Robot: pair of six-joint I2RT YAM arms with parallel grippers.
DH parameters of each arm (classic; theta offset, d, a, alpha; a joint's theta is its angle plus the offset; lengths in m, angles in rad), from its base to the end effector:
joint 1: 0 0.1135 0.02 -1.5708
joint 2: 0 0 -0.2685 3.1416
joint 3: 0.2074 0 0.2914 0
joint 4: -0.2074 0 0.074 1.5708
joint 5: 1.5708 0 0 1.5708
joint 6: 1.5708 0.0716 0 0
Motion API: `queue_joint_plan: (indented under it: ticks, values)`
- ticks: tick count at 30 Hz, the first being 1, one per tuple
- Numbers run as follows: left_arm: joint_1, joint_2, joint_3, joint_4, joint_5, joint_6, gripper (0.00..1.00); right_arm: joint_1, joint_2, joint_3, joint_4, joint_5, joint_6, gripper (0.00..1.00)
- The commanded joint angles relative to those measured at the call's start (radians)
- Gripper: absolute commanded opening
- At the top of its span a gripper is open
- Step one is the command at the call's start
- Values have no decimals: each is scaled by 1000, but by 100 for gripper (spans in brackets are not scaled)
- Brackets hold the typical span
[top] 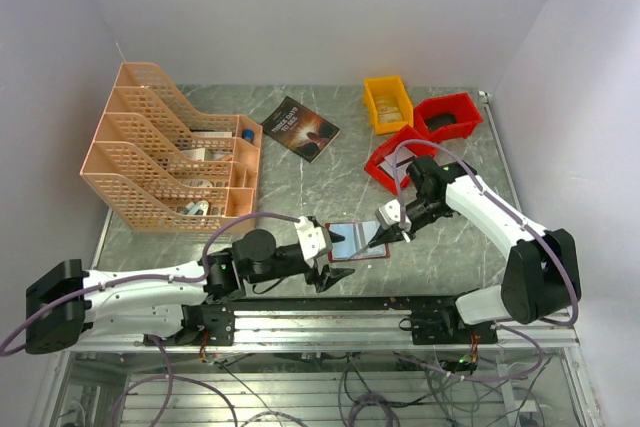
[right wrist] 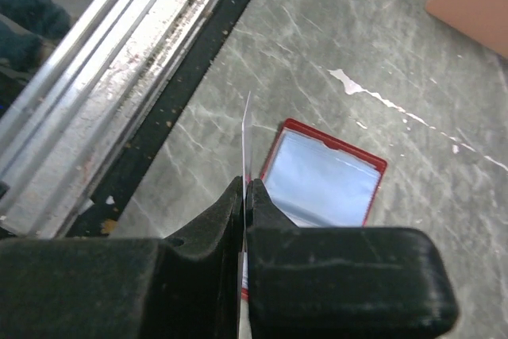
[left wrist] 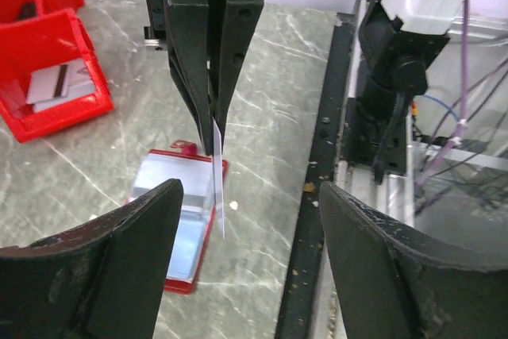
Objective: Put the credit cards into the card holder
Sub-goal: Adjust the credit card.
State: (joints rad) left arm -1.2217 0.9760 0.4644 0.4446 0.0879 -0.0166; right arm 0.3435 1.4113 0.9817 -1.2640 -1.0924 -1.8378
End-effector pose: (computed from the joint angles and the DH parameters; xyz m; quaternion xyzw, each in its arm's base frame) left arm 0.0942 -0.2771 0.2389 0.4383 0.5842 -0.4221 0.5371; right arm 0.2126 0.1435 0.2082 -0.7417 0.4222 0.4160 0.3139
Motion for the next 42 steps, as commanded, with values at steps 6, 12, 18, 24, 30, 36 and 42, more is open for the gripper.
queue_joint_plan:
  ticks: [6,12,18,24,30,36,42]
  values:
    - [-13,191,90,81,-129,70,61,2,26,51,44,27,17,0]
    - [-15,266,130,115,-159,45,50,2,24,51,93,45,95,0]
    - [-15,365,169,110,-178,19,46,2,27,56,91,42,106,0]
    - [-15,407,163,144,-213,3,25,3,35,61,73,38,94,0]
    - [-15,426,162,161,-198,-26,19,3,38,63,64,29,87,0]
    - [-15,455,163,170,-194,-53,23,3,47,68,57,20,94,0]
    - [-14,439,129,211,-235,-86,7,3,57,77,52,15,130,14]
